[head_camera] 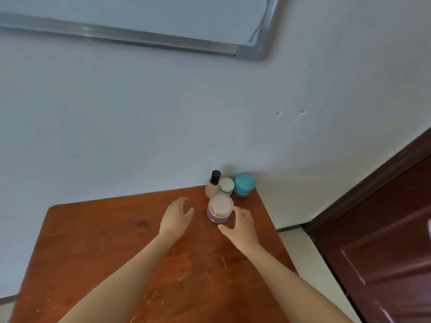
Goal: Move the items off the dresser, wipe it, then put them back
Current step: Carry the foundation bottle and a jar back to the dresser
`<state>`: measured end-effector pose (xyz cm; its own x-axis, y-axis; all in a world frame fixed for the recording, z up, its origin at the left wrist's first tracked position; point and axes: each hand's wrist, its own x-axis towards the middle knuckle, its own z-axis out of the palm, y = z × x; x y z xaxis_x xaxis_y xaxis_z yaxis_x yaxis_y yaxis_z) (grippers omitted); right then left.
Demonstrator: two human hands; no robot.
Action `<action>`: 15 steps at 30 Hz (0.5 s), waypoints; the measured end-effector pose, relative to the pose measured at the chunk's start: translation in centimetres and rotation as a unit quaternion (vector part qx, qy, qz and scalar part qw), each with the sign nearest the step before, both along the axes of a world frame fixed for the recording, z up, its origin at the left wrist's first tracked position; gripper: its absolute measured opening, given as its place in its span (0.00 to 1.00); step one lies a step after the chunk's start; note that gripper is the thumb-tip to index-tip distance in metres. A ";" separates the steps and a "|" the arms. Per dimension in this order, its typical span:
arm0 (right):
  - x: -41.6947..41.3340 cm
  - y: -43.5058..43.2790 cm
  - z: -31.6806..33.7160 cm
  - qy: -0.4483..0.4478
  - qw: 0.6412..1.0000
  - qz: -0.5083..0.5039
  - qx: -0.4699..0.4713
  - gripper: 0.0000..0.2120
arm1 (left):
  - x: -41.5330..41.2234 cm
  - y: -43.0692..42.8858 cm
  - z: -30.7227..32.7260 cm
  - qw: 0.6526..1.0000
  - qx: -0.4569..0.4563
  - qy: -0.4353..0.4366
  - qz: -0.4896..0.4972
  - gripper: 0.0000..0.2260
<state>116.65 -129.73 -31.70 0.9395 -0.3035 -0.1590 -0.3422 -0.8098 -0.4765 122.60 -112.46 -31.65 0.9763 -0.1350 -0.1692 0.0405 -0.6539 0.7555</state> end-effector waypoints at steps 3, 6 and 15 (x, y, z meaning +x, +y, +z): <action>1.1 -0.4 -0.8 -0.013 1.000 0.008 0.022 0.30 | 0.8 -1.5 -1.1 1.000 -0.003 0.023 -0.020 0.18; 2.3 -0.6 -1.5 -0.036 0.998 0.029 0.043 0.32 | 2.2 -2.3 -1.3 1.000 0.000 0.023 -0.021 0.18; 4.5 -0.8 -2.8 -0.101 0.989 0.061 0.091 0.32 | 6.1 -5.1 -1.1 0.998 -0.050 0.033 -0.020 0.21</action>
